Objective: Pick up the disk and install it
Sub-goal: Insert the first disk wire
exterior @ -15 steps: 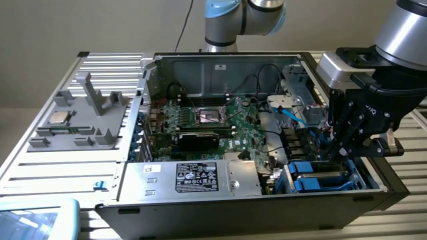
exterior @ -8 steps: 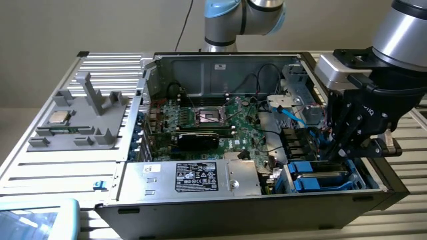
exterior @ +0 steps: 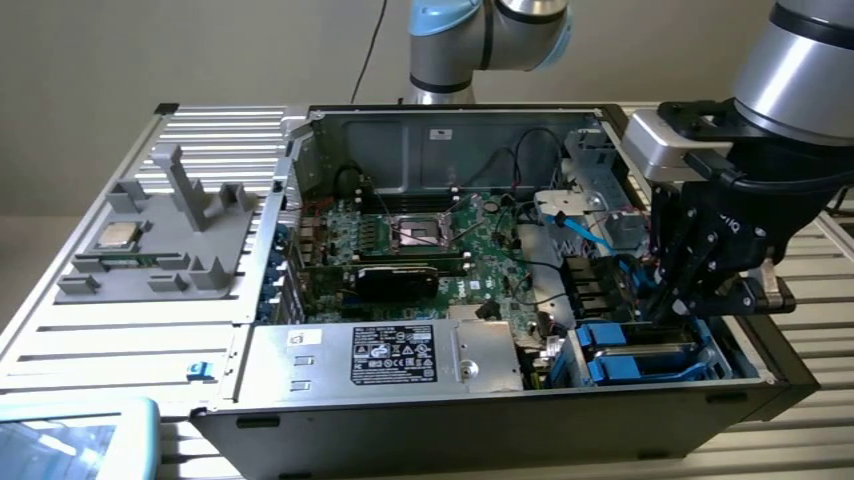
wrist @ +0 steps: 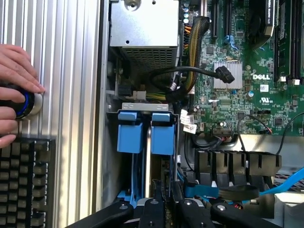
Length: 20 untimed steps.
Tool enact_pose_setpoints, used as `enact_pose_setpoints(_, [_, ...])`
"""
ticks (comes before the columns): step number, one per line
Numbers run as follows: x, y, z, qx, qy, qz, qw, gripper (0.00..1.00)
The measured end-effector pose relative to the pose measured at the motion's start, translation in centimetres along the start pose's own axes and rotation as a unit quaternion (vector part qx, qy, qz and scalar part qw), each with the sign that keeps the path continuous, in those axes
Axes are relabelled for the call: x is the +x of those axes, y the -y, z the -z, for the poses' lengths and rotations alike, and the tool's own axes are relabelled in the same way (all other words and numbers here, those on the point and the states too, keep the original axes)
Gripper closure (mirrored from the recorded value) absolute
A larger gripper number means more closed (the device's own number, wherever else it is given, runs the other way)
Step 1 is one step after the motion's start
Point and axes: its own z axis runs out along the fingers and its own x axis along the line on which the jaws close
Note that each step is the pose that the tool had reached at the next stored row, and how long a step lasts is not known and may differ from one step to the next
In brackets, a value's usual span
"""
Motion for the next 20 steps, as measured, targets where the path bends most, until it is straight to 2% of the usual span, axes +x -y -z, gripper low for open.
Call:
enact_pose_setpoints(4, [-0.01,-0.01,-0.03,0.0,-0.0003,0.0,1.0,0.84])
enact_pose_setpoints(5, [-0.03,-0.01,-0.06,0.0,-0.0013,-0.001,1.0,0.84])
enact_pose_setpoints(6, [-0.09,-0.01,-0.05,-0.0001,-0.004,-0.001,1.0,0.84])
enact_pose_setpoints(9, [-0.2,-0.01,-0.13,-0.0001,-0.0086,-0.001,1.0,0.84])
enact_pose_setpoints(13, [-0.21,-0.01,-0.21,-0.0003,-0.0117,-0.003,0.9999,0.84])
enact_pose_setpoints(15, [-0.22,-0.01,-0.27,-0.0005,-0.0121,-0.003,0.9999,0.84])
enact_pose_setpoints(20, [-0.39,0.0,-0.36,-0.0035,-0.0157,-0.006,0.9999,0.84])
